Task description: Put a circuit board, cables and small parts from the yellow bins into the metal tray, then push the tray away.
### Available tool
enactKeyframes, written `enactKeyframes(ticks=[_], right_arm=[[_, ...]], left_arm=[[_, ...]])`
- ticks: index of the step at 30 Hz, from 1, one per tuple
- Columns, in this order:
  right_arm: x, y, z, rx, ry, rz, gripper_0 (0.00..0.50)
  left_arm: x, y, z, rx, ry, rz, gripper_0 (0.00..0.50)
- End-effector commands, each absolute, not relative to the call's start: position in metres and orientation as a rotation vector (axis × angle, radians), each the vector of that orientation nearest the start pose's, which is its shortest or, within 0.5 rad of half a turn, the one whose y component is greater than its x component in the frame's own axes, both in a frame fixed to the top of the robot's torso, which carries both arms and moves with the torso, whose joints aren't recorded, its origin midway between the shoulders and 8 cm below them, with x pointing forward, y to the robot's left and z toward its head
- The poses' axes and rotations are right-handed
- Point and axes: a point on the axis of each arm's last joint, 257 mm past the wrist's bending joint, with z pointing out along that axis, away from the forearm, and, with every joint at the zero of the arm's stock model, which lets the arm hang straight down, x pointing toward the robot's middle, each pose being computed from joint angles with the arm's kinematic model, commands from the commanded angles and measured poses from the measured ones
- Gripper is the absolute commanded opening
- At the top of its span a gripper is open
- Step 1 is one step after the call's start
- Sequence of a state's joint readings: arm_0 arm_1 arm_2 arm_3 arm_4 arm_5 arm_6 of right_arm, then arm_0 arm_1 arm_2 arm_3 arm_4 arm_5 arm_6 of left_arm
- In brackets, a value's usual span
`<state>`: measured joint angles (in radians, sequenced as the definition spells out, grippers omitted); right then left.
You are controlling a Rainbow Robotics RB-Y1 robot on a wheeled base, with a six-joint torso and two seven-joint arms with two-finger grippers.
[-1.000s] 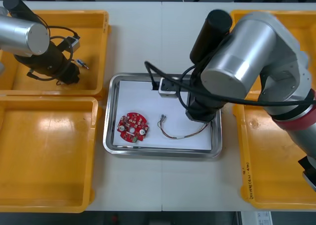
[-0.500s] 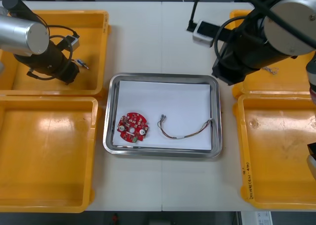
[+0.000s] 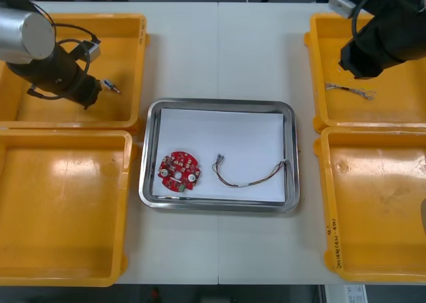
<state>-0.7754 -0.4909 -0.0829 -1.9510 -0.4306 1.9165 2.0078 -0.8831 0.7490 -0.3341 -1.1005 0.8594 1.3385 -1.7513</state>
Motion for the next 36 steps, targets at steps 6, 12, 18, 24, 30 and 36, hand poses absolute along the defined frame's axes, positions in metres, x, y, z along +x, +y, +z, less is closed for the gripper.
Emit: enactKeyframes(ticks=[6,12,18,24,30,36], right_arm=[[0.543,-0.322,-0.016,-0.606,2.326,-0.280,0.434],[0.545,-0.352,-0.026,-0.555,2.401,-0.261,0.435],[0.556,-0.361,-0.031,-0.616,2.446,-0.242,0.433],[0.579,-0.369,-0.033,-0.765,2.385,-0.267,0.433],[0.599,-0.374,-0.039,-0.899,2.310,-0.321,0.433],[0.618,-0.373,-0.059,-1.009,2.238,-0.319,0.434]], left_arm=[[0.599,0.310,-0.114,0.444,2.513,0.029,0.000],[0.591,0.306,-0.098,0.435,2.510,0.030,0.000],[0.578,0.298,-0.086,0.373,2.535,0.047,0.001],[0.564,0.275,-0.079,0.337,2.553,0.029,0.000],[0.550,0.244,-0.076,0.324,2.566,-0.006,0.001],[0.537,0.207,-0.078,0.326,2.575,-0.062,0.000]])
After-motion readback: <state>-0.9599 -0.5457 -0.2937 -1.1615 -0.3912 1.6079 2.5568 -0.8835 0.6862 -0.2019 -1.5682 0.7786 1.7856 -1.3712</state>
